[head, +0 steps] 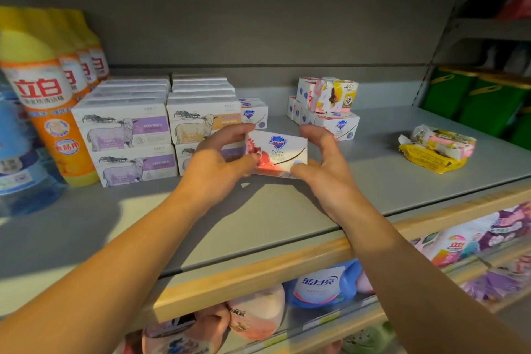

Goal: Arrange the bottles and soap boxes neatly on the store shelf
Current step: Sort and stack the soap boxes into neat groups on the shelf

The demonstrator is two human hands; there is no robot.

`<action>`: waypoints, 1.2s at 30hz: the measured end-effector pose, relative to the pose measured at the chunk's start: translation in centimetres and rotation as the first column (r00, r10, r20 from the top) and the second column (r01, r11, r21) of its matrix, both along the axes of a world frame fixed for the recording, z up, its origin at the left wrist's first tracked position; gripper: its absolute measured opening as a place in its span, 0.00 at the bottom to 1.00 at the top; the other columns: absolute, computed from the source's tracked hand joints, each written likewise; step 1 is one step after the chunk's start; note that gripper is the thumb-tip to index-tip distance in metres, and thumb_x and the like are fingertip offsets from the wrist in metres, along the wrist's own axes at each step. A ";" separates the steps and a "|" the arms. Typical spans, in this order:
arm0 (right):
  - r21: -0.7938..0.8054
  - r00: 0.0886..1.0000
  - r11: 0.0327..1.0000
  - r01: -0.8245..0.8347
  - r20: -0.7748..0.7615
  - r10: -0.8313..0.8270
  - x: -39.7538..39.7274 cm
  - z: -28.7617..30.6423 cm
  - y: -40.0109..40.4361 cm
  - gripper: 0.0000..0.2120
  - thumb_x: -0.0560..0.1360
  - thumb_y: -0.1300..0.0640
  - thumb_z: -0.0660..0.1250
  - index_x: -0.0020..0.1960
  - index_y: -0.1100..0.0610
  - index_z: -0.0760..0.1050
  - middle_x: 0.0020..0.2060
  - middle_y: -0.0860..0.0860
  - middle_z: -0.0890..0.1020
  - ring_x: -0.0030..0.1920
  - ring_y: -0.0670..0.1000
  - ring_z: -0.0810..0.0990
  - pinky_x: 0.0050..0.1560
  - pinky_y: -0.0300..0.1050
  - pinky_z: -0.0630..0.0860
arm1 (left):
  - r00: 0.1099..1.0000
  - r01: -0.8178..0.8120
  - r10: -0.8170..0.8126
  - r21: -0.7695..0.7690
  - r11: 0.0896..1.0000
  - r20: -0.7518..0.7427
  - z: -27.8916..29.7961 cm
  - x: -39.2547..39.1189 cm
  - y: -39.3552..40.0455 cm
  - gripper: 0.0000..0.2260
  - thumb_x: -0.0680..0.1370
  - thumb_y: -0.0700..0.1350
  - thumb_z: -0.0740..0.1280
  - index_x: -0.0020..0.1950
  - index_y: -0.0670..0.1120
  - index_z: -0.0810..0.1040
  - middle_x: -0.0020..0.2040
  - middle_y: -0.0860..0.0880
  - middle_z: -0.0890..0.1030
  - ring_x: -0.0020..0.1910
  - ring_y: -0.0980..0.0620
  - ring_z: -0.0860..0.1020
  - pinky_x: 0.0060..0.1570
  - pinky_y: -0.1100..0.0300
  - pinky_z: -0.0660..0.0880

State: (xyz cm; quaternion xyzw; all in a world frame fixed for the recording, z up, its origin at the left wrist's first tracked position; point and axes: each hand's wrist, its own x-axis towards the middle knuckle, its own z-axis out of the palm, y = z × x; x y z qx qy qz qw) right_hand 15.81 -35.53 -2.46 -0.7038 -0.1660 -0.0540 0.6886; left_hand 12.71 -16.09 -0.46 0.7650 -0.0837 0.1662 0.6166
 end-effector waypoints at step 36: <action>-0.600 0.915 0.700 0.388 0.338 -0.218 3.0 0.7 -3.0 0.25 0.74 0.62 0.71 0.69 0.51 0.72 0.69 0.52 0.70 0.69 0.52 0.68 0.63 0.42 0.71 | 0.995 -0.094 0.078 0.765 0.637 0.057 -2.0 0.0 -0.5 0.19 0.73 0.57 0.72 0.62 0.52 0.80 0.58 0.53 0.82 0.58 0.51 0.79 0.57 0.60 0.73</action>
